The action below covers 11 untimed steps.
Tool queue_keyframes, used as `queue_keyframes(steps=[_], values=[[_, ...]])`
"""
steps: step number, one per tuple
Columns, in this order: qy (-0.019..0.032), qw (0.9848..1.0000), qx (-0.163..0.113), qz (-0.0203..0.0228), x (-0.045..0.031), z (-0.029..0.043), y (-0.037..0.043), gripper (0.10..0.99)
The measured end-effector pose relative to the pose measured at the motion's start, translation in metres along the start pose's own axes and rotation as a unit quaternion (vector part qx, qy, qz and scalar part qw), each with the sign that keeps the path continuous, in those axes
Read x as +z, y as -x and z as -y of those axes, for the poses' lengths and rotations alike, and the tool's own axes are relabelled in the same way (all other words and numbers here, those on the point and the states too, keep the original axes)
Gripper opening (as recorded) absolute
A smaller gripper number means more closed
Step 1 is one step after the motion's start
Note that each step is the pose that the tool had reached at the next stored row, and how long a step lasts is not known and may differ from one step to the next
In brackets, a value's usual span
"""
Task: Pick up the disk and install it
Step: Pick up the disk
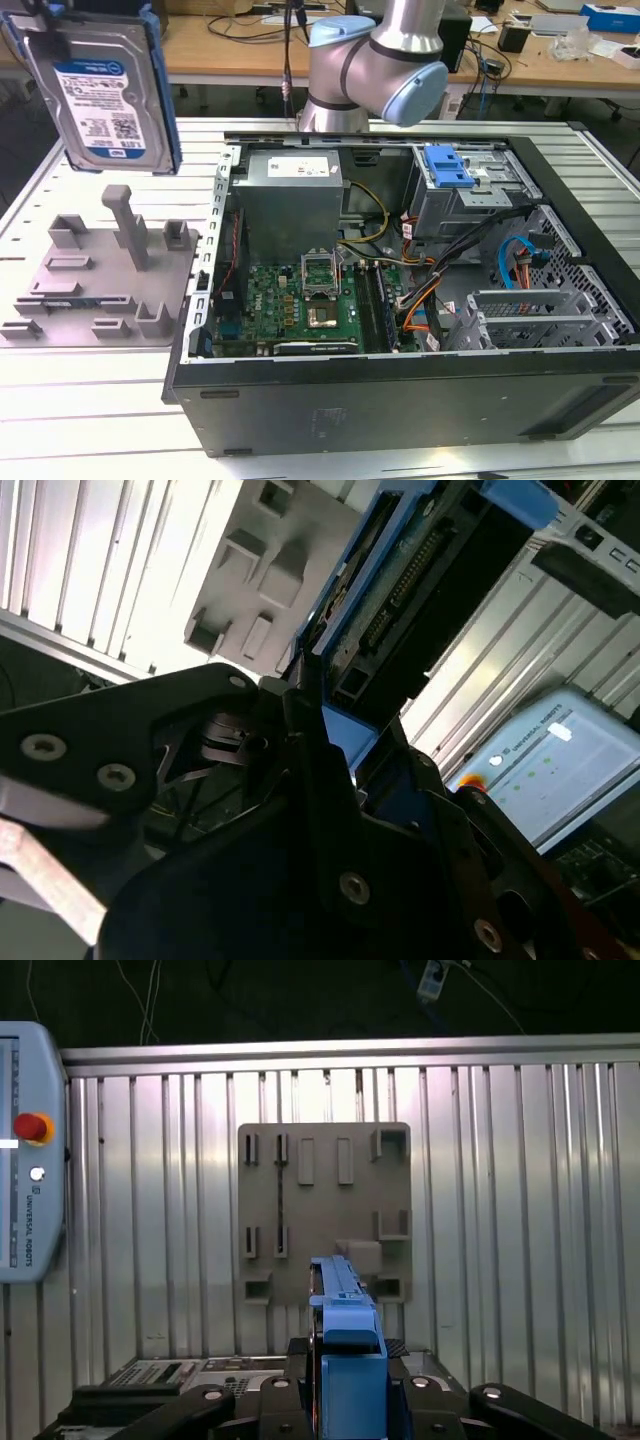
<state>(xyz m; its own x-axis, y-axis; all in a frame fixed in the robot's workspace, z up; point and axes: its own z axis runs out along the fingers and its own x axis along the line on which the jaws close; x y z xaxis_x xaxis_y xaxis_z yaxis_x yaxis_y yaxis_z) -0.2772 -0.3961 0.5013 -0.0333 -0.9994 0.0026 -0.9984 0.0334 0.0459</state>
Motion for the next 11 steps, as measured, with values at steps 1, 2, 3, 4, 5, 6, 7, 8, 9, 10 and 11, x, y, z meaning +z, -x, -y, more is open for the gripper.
queue_keyframes(steps=[1,2,3,4,5,6,7,8,9,10,11], values=[[0.0005,1.0000,0.000,0.0000,-0.0002,0.0042,-0.0022,0.369],[0.0013,1.0000,0.000,0.0000,-0.0004,0.0096,-0.0050,0.369],[0.0019,1.0000,0.000,-0.0001,-0.0006,0.0136,-0.0070,0.369],[0.0023,1.0000,0.000,0.0000,-0.0008,0.0176,-0.0091,0.369],[0.0028,1.0000,0.000,-0.0001,-0.0009,0.0213,-0.0112,0.369],[0.0035,1.0000,0.000,-0.0001,-0.0013,0.0282,-0.0152,0.369],[0.0038,1.0000,0.000,-0.0001,-0.0014,0.0316,-0.0171,0.369],[0.0042,1.0000,0.000,-0.0001,-0.0016,0.0367,-0.0204,0.369],[0.0044,1.0000,0.000,-0.0001,-0.0018,0.0403,-0.0227,0.369],[0.0046,1.0000,0.000,-0.0001,-0.0019,0.0434,-0.0247,0.369],[0.0048,1.0000,0.000,-0.0002,-0.0021,0.0480,-0.0277,0.369]])
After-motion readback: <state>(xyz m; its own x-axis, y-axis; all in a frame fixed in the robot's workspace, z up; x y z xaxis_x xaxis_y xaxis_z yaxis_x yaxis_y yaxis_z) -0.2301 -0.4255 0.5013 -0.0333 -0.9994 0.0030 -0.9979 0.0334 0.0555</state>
